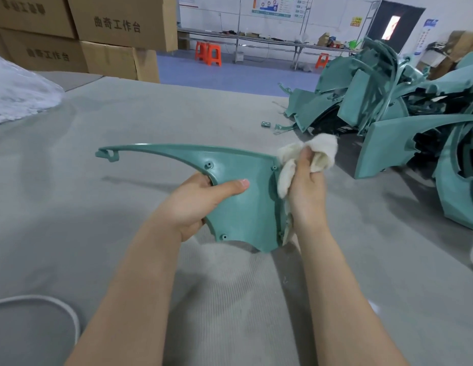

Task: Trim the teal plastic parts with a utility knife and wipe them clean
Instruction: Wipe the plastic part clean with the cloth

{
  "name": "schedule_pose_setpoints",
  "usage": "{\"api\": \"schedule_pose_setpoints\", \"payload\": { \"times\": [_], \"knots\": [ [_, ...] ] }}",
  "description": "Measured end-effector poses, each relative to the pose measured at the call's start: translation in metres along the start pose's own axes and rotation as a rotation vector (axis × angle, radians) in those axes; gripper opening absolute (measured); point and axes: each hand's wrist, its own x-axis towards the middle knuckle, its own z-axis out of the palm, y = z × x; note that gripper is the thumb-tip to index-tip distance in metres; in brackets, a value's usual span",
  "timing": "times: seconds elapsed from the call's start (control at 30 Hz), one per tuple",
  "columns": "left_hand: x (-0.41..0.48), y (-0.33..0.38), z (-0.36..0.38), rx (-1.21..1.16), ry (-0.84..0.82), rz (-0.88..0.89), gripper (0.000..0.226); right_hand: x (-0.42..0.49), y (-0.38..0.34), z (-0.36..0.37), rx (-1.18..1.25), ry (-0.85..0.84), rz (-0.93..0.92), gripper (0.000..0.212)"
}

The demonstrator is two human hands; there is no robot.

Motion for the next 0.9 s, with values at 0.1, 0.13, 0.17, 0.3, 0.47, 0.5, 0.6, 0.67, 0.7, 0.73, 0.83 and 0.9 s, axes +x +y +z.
{"api": "schedule_pose_setpoints", "payload": {
  "times": [0.1,0.13,0.17,0.3,0.47,0.5,0.6,0.67,0.7,0.73,0.83,0.9],
  "knots": [
    [-0.002,-0.001,0.002,0.061,-0.053,-0.067,0.014,-0.007,0.004,0.008,-0.250,-0.122,-0.333,0.031],
    [-0.002,-0.001,0.002,0.067,-0.058,-0.077,0.011,-0.007,0.005,0.010,-0.342,-0.146,-0.363,0.029],
    [-0.002,0.000,0.002,0.071,-0.063,-0.088,0.009,-0.005,0.004,0.012,-0.394,-0.137,-0.344,0.034],
    [-0.001,0.002,0.003,0.094,-0.088,-0.102,0.015,0.004,0.005,0.010,-0.244,-0.022,-0.149,0.056],
    [0.000,0.000,0.001,0.074,-0.132,-0.135,0.020,0.006,0.007,0.001,-0.027,-0.050,0.213,0.039],
    [0.000,0.000,0.000,0.059,-0.134,-0.147,0.022,0.005,0.005,0.000,-0.048,-0.058,0.191,0.037],
    [0.000,-0.002,0.000,0.034,-0.133,-0.165,0.016,-0.005,-0.001,0.003,-0.304,-0.144,-0.212,0.036],
    [0.001,-0.003,0.000,0.038,-0.131,-0.164,0.011,-0.013,-0.002,0.010,-0.413,-0.305,-0.423,0.028],
    [0.001,-0.004,0.000,0.043,-0.140,-0.166,0.011,-0.015,-0.002,0.014,-0.437,-0.347,-0.470,0.026],
    [0.001,-0.004,0.000,0.035,-0.155,-0.174,0.012,-0.014,-0.001,0.015,-0.458,-0.337,-0.485,0.027],
    [0.002,-0.003,-0.002,-0.069,-0.181,-0.184,0.023,-0.003,0.001,0.012,-0.479,-0.143,-0.395,0.037],
    [0.001,0.001,-0.002,-0.150,-0.226,-0.145,0.025,0.007,0.004,0.006,-0.362,0.038,-0.224,0.045]
  ]
}}
